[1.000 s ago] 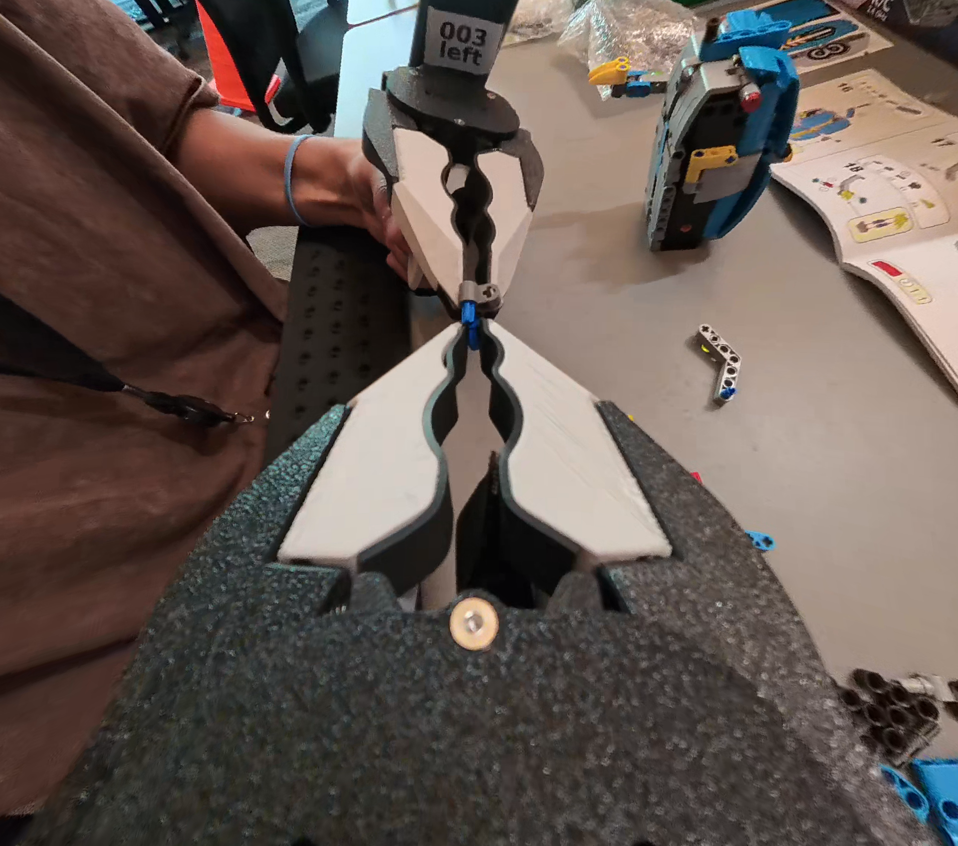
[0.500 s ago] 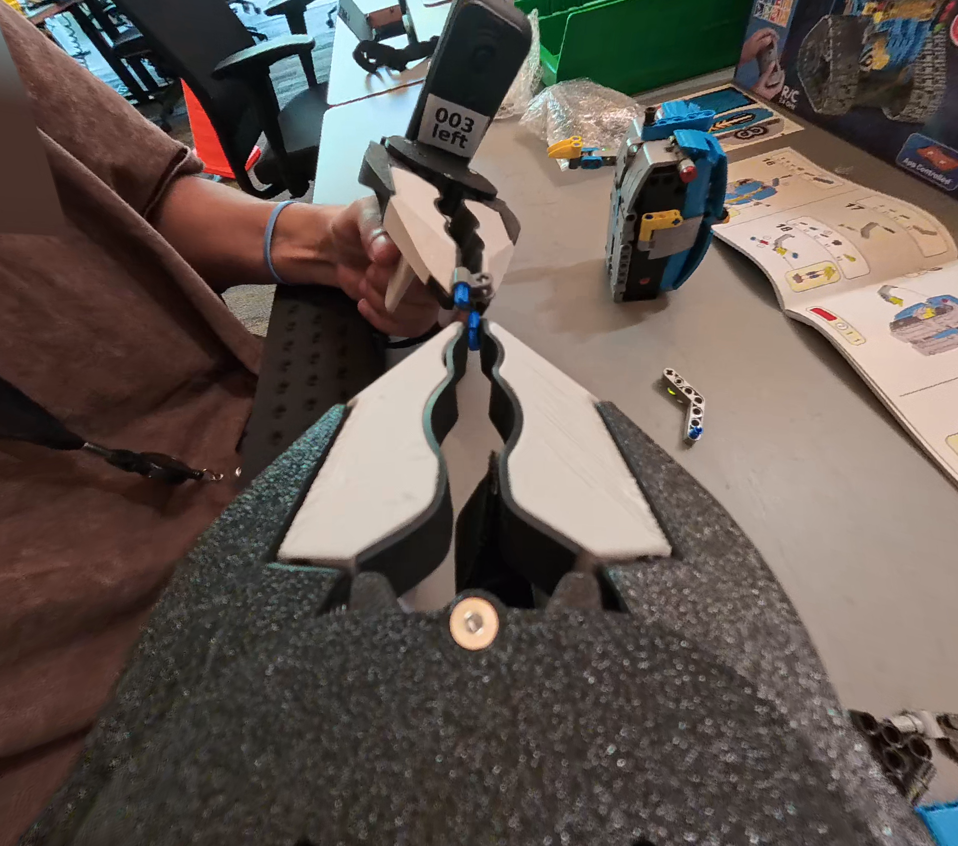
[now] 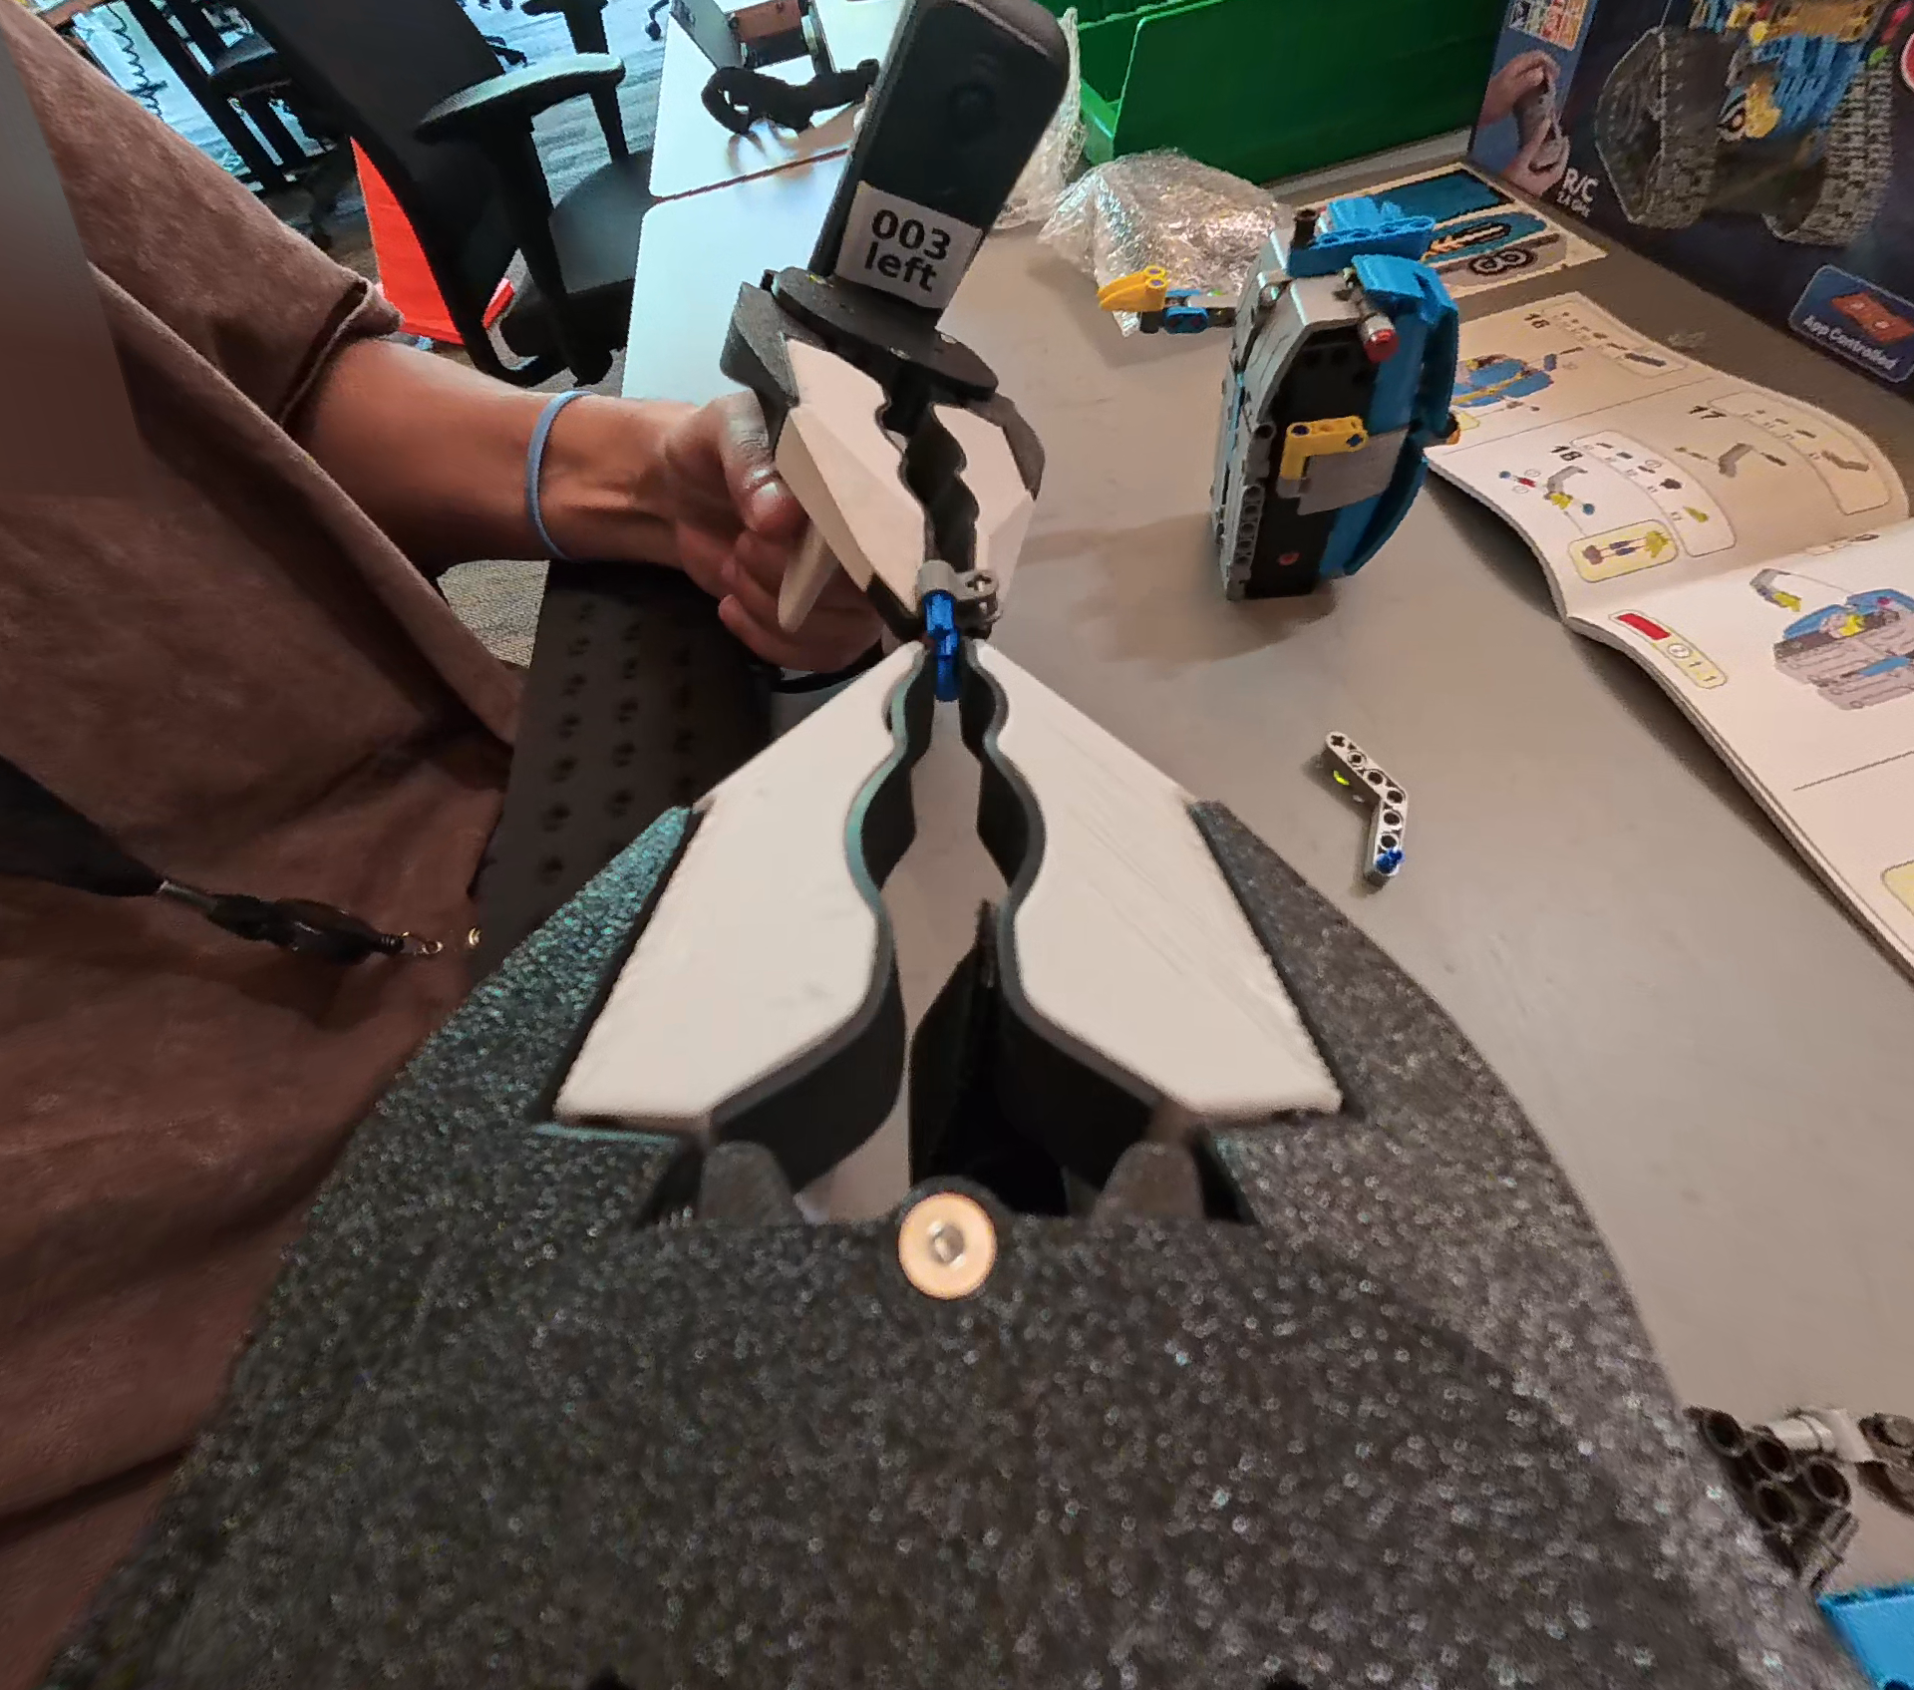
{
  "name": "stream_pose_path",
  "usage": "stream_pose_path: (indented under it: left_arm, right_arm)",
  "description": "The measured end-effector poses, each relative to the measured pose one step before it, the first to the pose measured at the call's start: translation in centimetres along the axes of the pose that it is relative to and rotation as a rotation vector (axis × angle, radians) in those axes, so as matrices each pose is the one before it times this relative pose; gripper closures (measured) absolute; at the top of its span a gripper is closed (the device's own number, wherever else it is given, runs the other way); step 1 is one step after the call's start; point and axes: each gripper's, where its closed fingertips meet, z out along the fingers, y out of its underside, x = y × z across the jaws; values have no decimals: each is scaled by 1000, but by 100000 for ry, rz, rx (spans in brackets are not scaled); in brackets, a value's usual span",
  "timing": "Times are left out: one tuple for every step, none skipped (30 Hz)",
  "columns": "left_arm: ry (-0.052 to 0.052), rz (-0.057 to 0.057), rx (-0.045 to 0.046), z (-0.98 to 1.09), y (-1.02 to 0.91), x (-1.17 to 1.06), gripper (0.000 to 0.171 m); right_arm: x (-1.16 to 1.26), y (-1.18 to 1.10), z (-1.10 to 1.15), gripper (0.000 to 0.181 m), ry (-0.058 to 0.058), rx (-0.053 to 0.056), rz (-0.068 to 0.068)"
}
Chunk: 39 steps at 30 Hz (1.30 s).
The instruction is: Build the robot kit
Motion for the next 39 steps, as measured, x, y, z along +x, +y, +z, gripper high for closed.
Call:
stream_pose_path:
  left_arm:
    - [-38, -845, -178, 15, 64, -69, 165]
    - [127, -1066, 1, 6, 49, -59, 165]
    - [182, -511, 274, -6, -17, -3, 166]
    - [549, 75, 342, -20, -49, 98, 166]
    - [770, 496, 296, -23, -67, 182, 166]
    - [481, 1115, -198, 11, 9, 170, 166]
    - [-86, 1207, -1241, 38, 145, 61, 166]
    - [-860, 895, -2249, 52, 337, -113, 166]
    - [-1012, 912, -2878, 87, 440, -157, 166]
    - [-437, 1176, -2739, 106, 412, -26, 166]
    - [-104, 1499, -2254, 102, 330, 84, 166]
    - [-228, 1751, -2696, 140, 412, 66, 166]
    - [-734, 2065, -3529, 175, 567, 11, 166]
    - [-942, 2207, -3624, 218, 593, -9, 166]
    - [-380, 1887, -3412, 249, 586, 77, 166]
    - [73, 1403, -2888, 237, 511, 125, 166]
    - [604, 664, -1506, 161, 263, 172, 166]
    - [1503, -172, -513, 56, 100, 249, 166]
    - [634, 61, -460, 19, 74, 110, 166]
    - [-1516, 1085, -1555, 59, 253, -190, 166]
    - [-1524, 798, -2520, 64, 436, -245, 166]
    - [-60, -537, -919, -44, 193, -101, 166]
    - [1072, -1304, 2096, -191, -348, 65, 166]
    - [1977, -1352, 3193, -192, -570, 247, 166]
    - [1458, -998, 2677, -112, -470, 208, 166]
    - [1112, -1252, 1748, -86, -284, 100, 166]
    - [1663, -2110, 1678, -133, -274, 113, 166]
    - [1722, -2327, 2263, -186, -373, 113, 166]
    - [1708, -1972, 1782, -136, -319, 143, 166]
    - [717, -627, 126, -20, -18, 93, 166]
    - [-847, 897, -1168, 89, 203, -69, 166]
    - [-857, 875, -1460, 117, 252, -71, 166]
    - [55, 61, -908, 102, 158, 25, 166]
    - [531, -244, -443, 49, 76, 75, 166]
    - [530, 57, -810, 65, 136, 101, 166]
    - [497, 488, -1270, 86, 217, 126, 166]
    - [836, 894, -1517, 117, 244, 209, 166]
    - [810, 1523, -1738, 119, 268, 248, 166]
    - [109, 2120, -1499, 102, 212, 177, 166]
  right_arm:
    - [31, 84, 22, 177, 418, -767, -214]
    - [29, 77, 22, 177, 411, -695, -311]
    - [7, 8, 42, 177, 394, -253, 13]
    - [-88, -70, 25, 177, -454, 183, 855]
    - [-133, -153, -10, 177, -1110, 753, 986]
    - [-146, -115, -45, 177, -1221, 650, 772]
    - [-137, 69, -47, 177, -1069, -636, 414]
    - [-8, 343, 4, 177, -16, -2494, -167]
    - [30, 524, 18, 177, 515, -3805, -980]
    - [-150, 420, -8, 177, -582, -3211, -686]
    - [-171, 243, -38, 177, -707, -1905, -164]
    - [-220, 361, -19, 177, -806, -2560, -93]
    - [-201, 557, 34, 177, -493, -3712, -676]
    - [-168, 616, 61, 177, -299, -3899, -661]
    - [-266, 567, 67, 177, -1510, -3374, 486]
    - [-303, 520, 41, 177, -2015, -2886, 338]
    - [-199, 248, -6, 178, -1169, -697, -429]
    - [-337, 43, 2, 178, -3141, 563, 1283]
    - [-189, -49, -10, 178, -2399, 1319, 861]
    - [158, 207, 120, 178, -337, -227, 692]
    - [132, 455, 309, 178, -700, -1939, 1048]
    - [33, 190, 245, 178, -661, -418, -247]
    - [72, -382, -90, 178, -678, 3400, 725]
    - [-165, -637, -300, 178, -2589, 4500, 1474]
    - [-81, -522, -286, 178, -1073, 3156, -252]
    - [23, -239, -117, 178, 538, 830, -877]
    - [-49, -239, -25, 177, 622, 460, -826]
    - [26, -421, -59, 177, 1123, 1831, -932]
    - [-47, -390, -46, 177, 371, 2162, -520]
    - [-111, -27, 16, 177, -499, -107, 356]
    - [4, 257, 23, 177, 114, -1887, 396]
    - [-20, 329, 25, 177, 3, -2118, 263]
    - [-88, 186, -25, 177, -406, -1214, 306]
    - [-86, 61, -9, 177, -283, -367, 342]
    - [-149, 128, 26, 177, -864, -933, 678]
    - [-182, 189, 41, 177, -1141, -1240, 443]
    - [-268, 173, 26, 176, -1688, -1047, 314]
    - [-334, 188, 36, 176, -2209, -1000, 556]
    - [-217, 136, 56, 176, -1388, -641, -425]
